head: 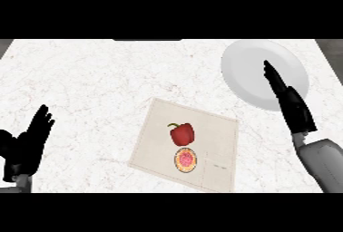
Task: Pick the bell pepper from the placemat and place it in the plate
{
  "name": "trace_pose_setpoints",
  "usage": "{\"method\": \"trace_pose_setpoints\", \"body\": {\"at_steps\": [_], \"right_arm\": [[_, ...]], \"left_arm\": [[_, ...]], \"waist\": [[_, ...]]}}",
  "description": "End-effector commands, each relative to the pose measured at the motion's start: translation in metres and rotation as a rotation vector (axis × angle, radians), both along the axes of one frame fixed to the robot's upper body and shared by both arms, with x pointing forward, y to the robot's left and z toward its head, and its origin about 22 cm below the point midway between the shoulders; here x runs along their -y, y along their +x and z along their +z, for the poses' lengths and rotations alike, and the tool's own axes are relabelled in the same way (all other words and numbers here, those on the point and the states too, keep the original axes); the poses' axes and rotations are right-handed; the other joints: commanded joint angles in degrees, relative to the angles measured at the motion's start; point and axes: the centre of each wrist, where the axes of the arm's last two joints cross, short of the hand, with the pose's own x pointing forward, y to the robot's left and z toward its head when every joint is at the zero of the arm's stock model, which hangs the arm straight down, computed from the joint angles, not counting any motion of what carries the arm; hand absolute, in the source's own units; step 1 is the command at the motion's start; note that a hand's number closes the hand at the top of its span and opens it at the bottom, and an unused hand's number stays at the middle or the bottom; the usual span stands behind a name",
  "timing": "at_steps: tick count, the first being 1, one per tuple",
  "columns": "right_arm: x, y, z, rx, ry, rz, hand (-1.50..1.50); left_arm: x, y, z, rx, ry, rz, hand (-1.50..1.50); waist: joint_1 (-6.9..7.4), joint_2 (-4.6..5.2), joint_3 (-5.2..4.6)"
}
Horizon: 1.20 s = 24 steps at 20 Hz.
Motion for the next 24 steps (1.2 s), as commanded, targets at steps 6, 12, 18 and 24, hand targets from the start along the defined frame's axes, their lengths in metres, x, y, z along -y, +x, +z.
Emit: {"method": "trace_pose_setpoints", "body": {"at_steps": [6, 12, 18, 24], "right_arm": [[-0.12, 0.011, 0.048, 0.026, 0.139, 0.826, 1.5], [-0.078, 0.029, -0.007, 0.285, 0.188, 0.661, -1.5], [-0.043, 0.051, -0.015, 0.249, -0.14, 0.895, -1.5], [-0.057, 0.071, 0.001, 0.264, -0.319, 0.895, -1.5]], "left_arm": [[0.047, 0.048, 0.037, 0.144, 0.041, -0.226, 0.0], [0.065, 0.05, 0.035, 0.082, -0.022, -0.249, 0.0], [0.065, 0.057, 0.041, 0.067, -0.026, -0.231, 0.0], [0.035, 0.049, 0.027, 0.074, -0.045, -0.221, 0.0]], "waist": [[5.05, 0.2, 1.3], [3.31, -0.27, 1.33], [2.51, -0.89, 1.16], [2.03, -1.13, 1.09]]}}
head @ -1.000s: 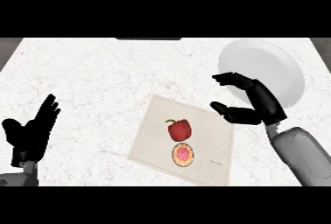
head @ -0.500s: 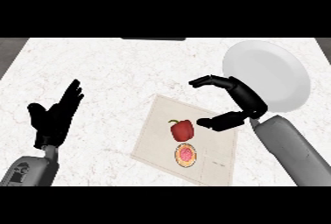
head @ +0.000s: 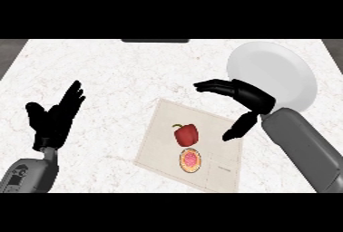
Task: Pick the bell pepper from the placemat and place it in the plate
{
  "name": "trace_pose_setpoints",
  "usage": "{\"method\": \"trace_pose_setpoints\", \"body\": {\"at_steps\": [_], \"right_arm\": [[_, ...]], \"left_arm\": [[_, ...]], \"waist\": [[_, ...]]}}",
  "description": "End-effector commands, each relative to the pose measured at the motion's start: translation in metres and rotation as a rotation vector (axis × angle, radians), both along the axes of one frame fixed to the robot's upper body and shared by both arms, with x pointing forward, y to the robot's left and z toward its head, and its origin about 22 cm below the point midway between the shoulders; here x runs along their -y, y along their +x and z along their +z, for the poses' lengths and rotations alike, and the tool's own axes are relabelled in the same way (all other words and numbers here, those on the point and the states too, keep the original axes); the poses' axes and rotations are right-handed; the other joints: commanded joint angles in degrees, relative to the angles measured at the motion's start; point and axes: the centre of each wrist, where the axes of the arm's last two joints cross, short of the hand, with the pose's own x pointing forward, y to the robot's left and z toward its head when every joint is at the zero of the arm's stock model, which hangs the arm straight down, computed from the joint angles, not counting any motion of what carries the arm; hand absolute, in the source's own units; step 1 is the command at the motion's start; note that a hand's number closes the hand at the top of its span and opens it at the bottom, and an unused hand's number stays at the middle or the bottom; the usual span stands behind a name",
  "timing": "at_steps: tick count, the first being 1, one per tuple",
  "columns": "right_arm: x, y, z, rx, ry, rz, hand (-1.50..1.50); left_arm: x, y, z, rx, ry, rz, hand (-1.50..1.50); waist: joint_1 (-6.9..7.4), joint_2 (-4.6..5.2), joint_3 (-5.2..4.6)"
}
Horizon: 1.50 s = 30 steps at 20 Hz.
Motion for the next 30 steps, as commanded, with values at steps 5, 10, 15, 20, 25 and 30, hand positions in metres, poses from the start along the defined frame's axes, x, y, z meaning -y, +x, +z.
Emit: {"method": "trace_pose_setpoints", "body": {"at_steps": [5, 10, 15, 20, 25, 30], "right_arm": [[-0.036, -0.006, 0.03, 0.052, -0.183, 0.035, -1.5], [-0.052, -0.02, 0.017, 0.046, -0.363, 0.045, -1.5], [-0.066, -0.029, 0.019, 0.114, -0.485, 0.022, -1.5], [-0.073, -0.037, 0.018, 0.134, -0.605, -0.015, -1.5], [-0.095, -0.049, 0.02, 0.143, -0.67, 0.012, -1.5], [-0.128, -0.037, 0.03, 0.12, -0.729, 0.025, -1.5]], "left_arm": [[0.002, -0.004, 0.003, 0.011, 0.013, 0.008, 0.0], [-0.009, 0.003, 0.013, -0.009, 0.004, 0.013, 0.0], [-0.006, -0.006, -0.004, -0.015, 0.014, 0.028, 0.0], [-0.012, -0.004, 0.008, 0.004, 0.007, 0.007, 0.0], [0.0, 0.0, -0.007, -0.002, 0.003, 0.014, 0.0], [0.011, 0.005, 0.018, 0.001, 0.009, 0.014, 0.0]], "waist": [[-0.84, -0.41, -0.04], [-0.91, -0.37, -0.04], [-0.77, -0.3, -0.03], [-0.78, -0.35, -0.03], [-1.01, -0.33, -0.03], [-0.58, -0.29, -0.02]]}}
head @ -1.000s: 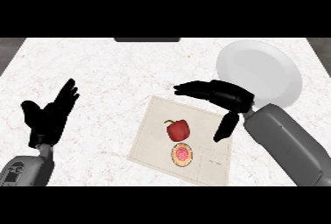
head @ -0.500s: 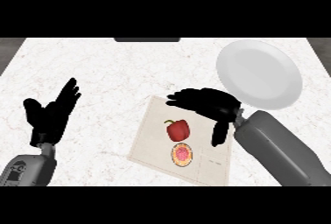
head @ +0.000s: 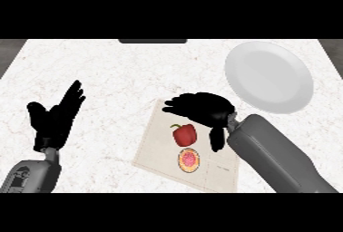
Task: Pick the bell pepper from the placemat and place it in the plate
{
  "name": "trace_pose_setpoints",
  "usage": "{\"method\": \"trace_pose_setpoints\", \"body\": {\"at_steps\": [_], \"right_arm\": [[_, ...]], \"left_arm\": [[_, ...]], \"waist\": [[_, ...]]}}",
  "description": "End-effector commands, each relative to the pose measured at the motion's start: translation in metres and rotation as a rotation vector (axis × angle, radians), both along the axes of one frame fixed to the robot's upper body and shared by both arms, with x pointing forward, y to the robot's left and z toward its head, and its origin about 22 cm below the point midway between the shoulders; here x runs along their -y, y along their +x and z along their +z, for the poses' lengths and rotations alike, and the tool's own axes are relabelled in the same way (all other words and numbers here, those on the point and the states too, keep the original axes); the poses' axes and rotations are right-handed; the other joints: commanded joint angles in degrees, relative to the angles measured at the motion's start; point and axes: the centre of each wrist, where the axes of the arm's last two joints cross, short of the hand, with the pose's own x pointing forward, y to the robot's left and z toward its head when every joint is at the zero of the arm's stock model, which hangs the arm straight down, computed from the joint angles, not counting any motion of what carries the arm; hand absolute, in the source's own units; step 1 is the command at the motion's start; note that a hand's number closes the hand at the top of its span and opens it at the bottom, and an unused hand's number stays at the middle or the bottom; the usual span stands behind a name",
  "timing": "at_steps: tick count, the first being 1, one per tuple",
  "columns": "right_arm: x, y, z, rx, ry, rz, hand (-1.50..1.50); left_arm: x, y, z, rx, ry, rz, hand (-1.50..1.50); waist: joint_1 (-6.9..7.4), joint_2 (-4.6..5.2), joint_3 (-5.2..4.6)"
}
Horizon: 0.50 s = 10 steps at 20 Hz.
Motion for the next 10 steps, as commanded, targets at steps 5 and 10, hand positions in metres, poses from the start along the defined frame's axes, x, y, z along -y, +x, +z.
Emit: {"method": "trace_pose_setpoints", "body": {"at_steps": [5, 10], "right_arm": [[-0.032, -0.002, -0.037, 0.015, -0.069, -0.02, -1.5], [-0.036, 0.007, -0.013, 0.045, -0.064, -0.01, -1.5]], "left_arm": [[0.003, 0.002, -0.001, 0.011, 0.009, -0.006, 0.0], [-0.003, 0.004, -0.005, 0.003, 0.014, 0.002, 0.0]], "waist": [[0.2, 0.11, 0.01], [-0.02, 0.03, 0.0]]}}
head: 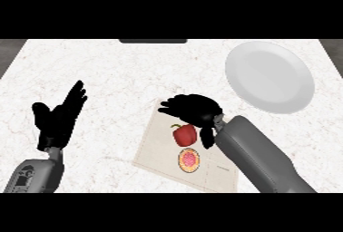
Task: Pick the bell pepper from the placemat and place it in the plate
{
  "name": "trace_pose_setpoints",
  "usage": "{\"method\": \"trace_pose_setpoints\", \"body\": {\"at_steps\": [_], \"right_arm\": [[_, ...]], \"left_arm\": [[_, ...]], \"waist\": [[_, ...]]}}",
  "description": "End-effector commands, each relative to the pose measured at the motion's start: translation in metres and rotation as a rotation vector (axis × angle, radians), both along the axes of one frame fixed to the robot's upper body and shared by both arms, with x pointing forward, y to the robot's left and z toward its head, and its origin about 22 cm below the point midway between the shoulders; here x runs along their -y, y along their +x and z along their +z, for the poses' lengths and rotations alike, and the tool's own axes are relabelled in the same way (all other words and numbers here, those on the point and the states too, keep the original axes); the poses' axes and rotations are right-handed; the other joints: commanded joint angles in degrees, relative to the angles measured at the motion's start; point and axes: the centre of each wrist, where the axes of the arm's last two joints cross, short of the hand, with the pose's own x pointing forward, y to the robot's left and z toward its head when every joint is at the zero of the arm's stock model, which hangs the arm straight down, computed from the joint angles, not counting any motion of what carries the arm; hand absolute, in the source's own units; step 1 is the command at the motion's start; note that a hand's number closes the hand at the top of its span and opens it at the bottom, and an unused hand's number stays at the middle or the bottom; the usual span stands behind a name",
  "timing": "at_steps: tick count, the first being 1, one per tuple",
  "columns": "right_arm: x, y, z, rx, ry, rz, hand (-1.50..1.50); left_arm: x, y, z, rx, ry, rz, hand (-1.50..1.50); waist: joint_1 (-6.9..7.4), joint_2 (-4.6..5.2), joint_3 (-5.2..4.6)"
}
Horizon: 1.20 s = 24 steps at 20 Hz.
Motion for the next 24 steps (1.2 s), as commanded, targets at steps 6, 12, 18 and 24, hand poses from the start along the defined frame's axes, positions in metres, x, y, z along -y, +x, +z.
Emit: {"method": "trace_pose_setpoints", "body": {"at_steps": [6, 12, 18, 24], "right_arm": [[-0.009, -0.005, -0.02, 0.003, -0.083, 0.04, -1.5], [-0.029, -0.001, -0.03, -0.025, -0.12, 0.166, 1.5], [-0.022, -0.006, -0.036, -0.051, -0.043, 0.138, 1.5], [0.004, -0.021, -0.044, -0.215, 0.143, -0.277, 1.5]], "left_arm": [[0.005, 0.012, 0.01, -0.004, -0.015, -0.001, 0.0], [-0.012, 0.0, -0.011, 0.005, 0.003, 0.004, 0.0], [0.002, -0.005, 0.015, -0.023, -0.021, -0.008, 0.0], [-0.001, -0.006, 0.001, -0.007, -0.011, 0.008, 0.0]], "waist": [[-0.2, -0.04, 0.0], [0.09, 0.09, -0.01], [0.18, -0.04, 0.02], [-0.73, -0.23, 0.0]]}}
